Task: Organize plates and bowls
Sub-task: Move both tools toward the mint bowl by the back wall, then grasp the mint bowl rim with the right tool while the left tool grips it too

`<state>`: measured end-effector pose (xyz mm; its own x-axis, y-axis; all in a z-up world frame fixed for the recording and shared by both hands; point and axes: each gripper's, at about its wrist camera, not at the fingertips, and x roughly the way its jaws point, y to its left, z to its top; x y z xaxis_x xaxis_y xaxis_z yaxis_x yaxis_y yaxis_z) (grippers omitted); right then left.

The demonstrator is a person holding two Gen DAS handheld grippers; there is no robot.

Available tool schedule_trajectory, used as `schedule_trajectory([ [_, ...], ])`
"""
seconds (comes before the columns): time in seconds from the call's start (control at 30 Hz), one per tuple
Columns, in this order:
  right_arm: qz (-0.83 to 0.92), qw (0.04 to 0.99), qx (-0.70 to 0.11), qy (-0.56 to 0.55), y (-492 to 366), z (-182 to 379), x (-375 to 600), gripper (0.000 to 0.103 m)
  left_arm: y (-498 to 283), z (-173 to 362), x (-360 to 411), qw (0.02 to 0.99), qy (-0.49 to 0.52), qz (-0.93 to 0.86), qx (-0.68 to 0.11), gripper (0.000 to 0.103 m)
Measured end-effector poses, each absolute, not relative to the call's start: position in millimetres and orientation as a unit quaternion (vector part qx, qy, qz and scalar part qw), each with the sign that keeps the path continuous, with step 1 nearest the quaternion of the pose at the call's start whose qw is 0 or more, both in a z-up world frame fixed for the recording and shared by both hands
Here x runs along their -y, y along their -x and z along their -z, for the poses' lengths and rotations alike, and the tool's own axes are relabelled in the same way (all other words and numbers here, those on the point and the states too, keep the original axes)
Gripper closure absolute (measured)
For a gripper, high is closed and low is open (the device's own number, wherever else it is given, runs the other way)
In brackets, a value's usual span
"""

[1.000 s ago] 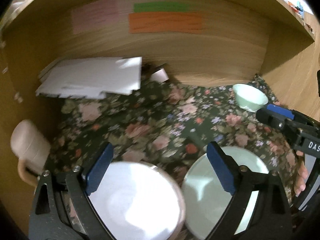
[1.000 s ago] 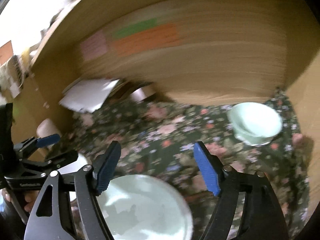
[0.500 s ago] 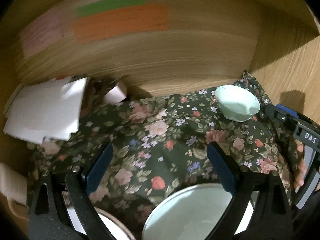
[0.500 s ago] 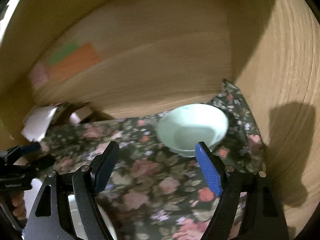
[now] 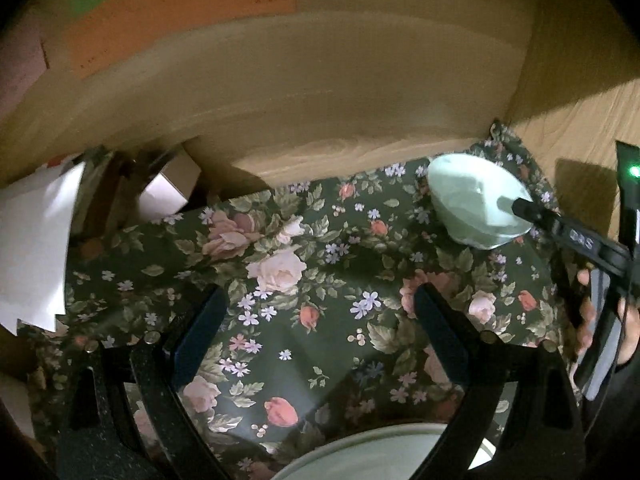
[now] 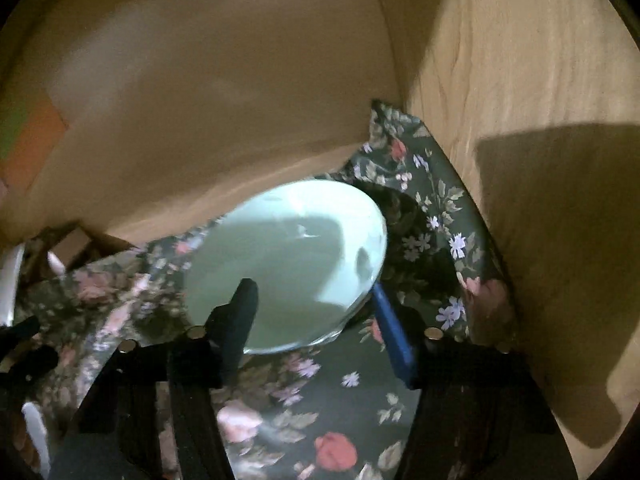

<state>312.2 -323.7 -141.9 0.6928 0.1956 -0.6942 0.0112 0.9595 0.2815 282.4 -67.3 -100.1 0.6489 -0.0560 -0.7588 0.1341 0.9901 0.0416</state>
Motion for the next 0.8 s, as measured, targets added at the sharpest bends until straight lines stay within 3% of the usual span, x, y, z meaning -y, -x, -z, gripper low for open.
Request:
schedule_trajectory([
  [0.5, -0.058, 0.892, -0.43, -0.129, -330.1, 163.2, 321.7, 0.077, -284.9, 107.0, 87.1, 0.903, -0.054, 0.056, -0.422, 0.007],
  [0.8, -0.143, 0.88, -0.446, -0.082, -301.7, 161.4, 281.9, 0.081, -302.1, 124.1, 96.9, 0.89, -0.053, 0.045, -0.45, 0.011],
])
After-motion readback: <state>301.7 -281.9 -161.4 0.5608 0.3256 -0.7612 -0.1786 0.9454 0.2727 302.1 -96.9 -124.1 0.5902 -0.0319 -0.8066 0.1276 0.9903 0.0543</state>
